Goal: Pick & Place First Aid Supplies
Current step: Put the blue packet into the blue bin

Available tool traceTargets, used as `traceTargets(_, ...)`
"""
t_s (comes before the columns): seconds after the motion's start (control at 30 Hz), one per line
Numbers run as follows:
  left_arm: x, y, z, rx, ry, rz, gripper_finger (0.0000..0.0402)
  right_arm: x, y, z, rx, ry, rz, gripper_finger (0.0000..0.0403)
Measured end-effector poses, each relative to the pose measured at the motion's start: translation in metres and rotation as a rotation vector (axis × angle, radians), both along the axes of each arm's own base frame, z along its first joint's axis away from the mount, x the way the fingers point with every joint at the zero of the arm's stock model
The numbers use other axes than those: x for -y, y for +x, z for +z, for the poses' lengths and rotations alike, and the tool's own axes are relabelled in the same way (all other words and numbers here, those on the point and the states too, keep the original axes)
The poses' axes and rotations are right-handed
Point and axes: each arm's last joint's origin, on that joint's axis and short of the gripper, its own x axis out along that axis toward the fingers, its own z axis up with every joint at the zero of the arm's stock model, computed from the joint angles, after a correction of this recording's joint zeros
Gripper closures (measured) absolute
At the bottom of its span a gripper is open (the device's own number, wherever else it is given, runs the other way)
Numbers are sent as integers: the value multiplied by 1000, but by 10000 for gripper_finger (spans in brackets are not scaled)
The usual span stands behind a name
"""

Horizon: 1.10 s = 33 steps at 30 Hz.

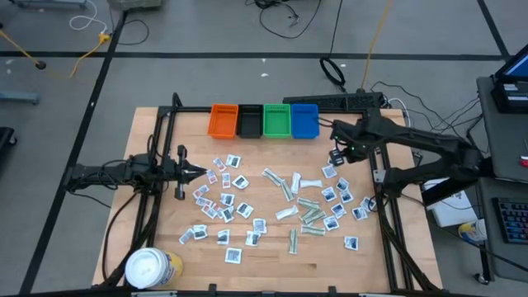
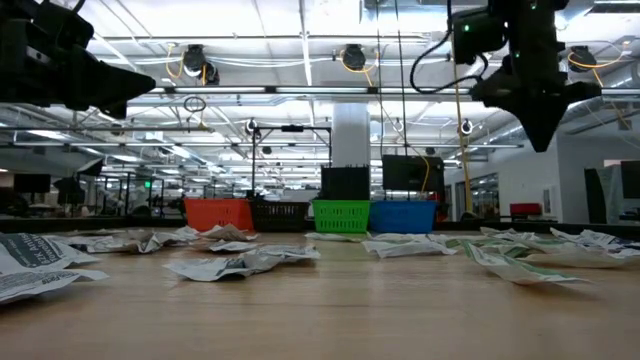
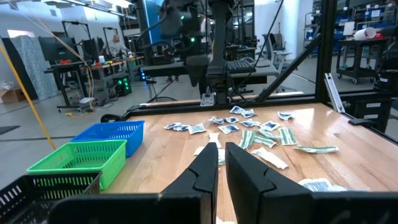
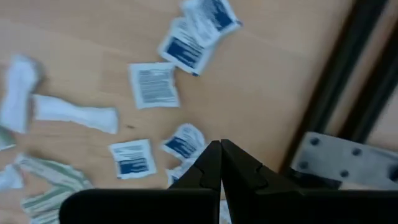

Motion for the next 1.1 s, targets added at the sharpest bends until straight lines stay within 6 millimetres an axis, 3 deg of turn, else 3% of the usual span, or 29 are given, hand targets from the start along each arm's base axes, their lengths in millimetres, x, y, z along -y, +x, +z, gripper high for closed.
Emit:
traceTargets(0.33, 0, 0, 0, 0, 0, 0, 364, 7, 0, -4, -7, 4, 6, 391)
traceTargets(0.73, 0, 0, 0, 0, 0, 0, 364, -8, -4, -49, -70, 39, 141, 261)
traceTargets(1.1, 0, 0, 0, 0, 0, 0, 364, -23, -5, -85, -102, 52, 189, 270)
